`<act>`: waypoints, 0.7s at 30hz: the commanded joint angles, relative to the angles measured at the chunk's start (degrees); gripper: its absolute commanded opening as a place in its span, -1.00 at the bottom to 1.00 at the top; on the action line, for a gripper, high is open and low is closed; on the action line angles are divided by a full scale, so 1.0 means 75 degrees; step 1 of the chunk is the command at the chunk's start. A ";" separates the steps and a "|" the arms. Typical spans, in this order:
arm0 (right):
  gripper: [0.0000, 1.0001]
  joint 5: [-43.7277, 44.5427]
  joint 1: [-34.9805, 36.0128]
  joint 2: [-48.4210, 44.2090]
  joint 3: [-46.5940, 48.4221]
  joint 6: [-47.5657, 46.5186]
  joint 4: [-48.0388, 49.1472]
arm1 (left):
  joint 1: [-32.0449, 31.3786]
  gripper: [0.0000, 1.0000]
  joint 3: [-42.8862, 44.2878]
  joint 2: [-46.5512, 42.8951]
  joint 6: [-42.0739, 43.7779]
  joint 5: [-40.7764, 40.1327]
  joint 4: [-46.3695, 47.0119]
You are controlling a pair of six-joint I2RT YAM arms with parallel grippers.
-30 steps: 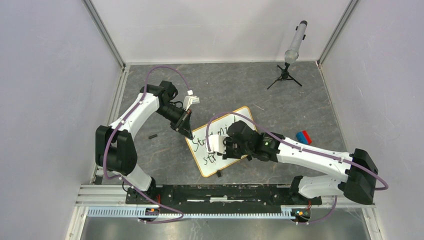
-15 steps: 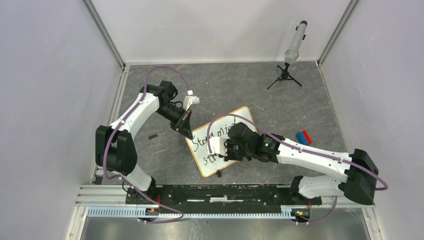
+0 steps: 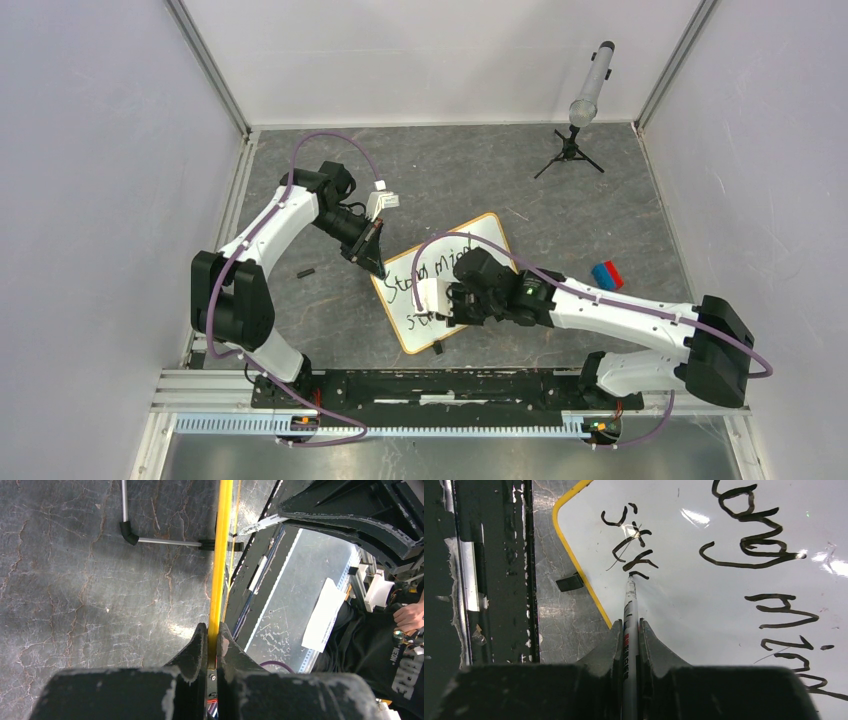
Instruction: Write a sentence on the whiteboard
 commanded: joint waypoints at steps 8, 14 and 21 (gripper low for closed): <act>-1.00 0.0499 0.0028 -0.0170 -0.0041 -0.0281 -0.0116 | 0.0014 -0.95 0.0149 -0.0027 0.0039 -0.0353 0.0270; -1.00 0.0714 -0.0030 -0.0126 0.0213 -0.0318 -0.0229 | 0.0015 -0.95 0.0154 -0.0062 0.0025 -0.0354 0.0270; -1.00 0.0833 -0.0070 -0.0100 0.0456 -0.0259 -0.0121 | 0.0017 -0.95 0.0168 -0.0045 0.0026 -0.0347 0.0271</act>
